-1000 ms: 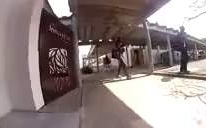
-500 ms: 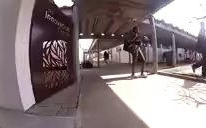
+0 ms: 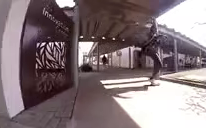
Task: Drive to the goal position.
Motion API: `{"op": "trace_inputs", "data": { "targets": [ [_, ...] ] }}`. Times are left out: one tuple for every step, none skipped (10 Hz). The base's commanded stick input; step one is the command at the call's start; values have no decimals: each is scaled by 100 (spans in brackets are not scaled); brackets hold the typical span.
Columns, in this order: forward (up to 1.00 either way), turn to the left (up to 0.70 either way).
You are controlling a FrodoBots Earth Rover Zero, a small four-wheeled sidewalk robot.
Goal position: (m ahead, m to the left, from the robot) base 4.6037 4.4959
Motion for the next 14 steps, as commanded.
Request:
{"op": "trace_inputs", "data": {
  "targets": [
    [50, 0],
    [50, 0],
    [50, 0],
    [50, 0],
    [50, 0],
    [50, 0],
    [50, 0],
    [50, 0],
    [50, 0],
    [50, 0],
    [50, 0],
    [50, 0],
    [50, 0],
    [50, 0]
  ]
}}
